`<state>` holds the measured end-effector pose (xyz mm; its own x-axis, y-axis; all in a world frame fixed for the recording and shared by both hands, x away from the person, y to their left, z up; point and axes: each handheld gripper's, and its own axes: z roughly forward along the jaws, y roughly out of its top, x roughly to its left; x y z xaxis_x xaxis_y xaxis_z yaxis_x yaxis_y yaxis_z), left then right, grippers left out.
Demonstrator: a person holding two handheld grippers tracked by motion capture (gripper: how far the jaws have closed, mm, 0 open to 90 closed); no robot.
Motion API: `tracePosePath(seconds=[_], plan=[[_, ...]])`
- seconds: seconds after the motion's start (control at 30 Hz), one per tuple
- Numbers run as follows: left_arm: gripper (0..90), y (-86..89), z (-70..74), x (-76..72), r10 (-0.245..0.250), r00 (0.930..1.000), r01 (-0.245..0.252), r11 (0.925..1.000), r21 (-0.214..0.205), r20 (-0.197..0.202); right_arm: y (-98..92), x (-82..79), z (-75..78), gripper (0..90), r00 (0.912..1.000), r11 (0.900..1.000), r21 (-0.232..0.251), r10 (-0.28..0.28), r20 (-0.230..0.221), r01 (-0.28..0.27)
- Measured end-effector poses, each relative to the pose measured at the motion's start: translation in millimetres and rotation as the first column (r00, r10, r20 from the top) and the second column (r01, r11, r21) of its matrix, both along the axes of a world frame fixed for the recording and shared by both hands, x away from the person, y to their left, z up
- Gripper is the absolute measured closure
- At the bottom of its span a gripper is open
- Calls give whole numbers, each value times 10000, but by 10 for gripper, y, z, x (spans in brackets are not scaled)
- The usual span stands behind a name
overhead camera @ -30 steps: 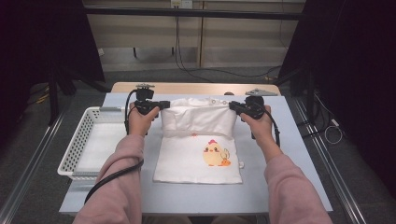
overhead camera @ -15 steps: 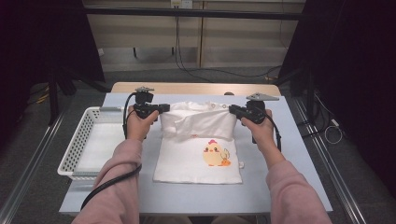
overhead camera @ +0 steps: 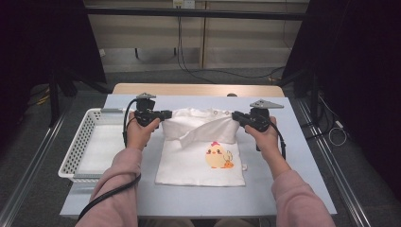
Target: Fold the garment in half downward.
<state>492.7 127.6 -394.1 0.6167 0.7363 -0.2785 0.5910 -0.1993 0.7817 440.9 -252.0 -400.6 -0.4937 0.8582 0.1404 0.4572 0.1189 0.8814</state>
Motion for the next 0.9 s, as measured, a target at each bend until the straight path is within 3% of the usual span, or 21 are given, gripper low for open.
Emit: tracePosePath(seconds=[0.23, 0.3, 0.37, 0.4, 0.47, 0.53, 0.57, 0.63, 0.73, 0.9], plan=[[827, 10, -15, -80, -154, 9998, 154, 9999, 51, 149, 4, -80, -9, 825, 10000, 10000, 50, 32, 37, -33], [827, 4, -12, -105, -163, 9999, 163, 9999, -30, 16, 4, -105, -10, 824, 10000, 10000, -2, 58, 50, -58], [827, 8, -4, -112, -221, 9995, 220, 9997, 54, 226, -1, -121, -11, 825, 9999, 9999, -55, 112, 119, -111], [827, -2, 0, -126, -199, 9998, 200, 9998, -37, 70, -1, -132, -12, 824, 10000, 10000, -24, 75, 53, -75], [827, 13, 14, -141, -440, 9989, 435, 9986, 288, 188, -11, -143, -20, 824, 9999, 10000, -10, 90, 94, -90], [827, -1, 13, -151, -307, 9990, 304, 9995, 123, 320, -19, -159, -30, 824, 9999, 9999, 31, 121, 120, -122], [827, 11, 23, -166, -499, 9982, 488, 9982, 339, 332, -21, -173, -33, 824, 10000, 10000, 63, 64, 36, -65], [827, 3, 23, -182, -519, 9984, 514, 9984, 232, 213, -29, -177, -39, 824, 9998, 9999, 47, 137, 123, -138], [827, 10, 22, -190, -570, 9977, 555, 9976, 418, 353, -33, -194, -47, 824, 9999, 9999, 61, 83, 64, -83], [827, 0, 16, -225, -501, 9982, 496, 9986, 158, 332, -36, -217, -52, 824, 9999, 9998, 78, 154, 76, -155]])
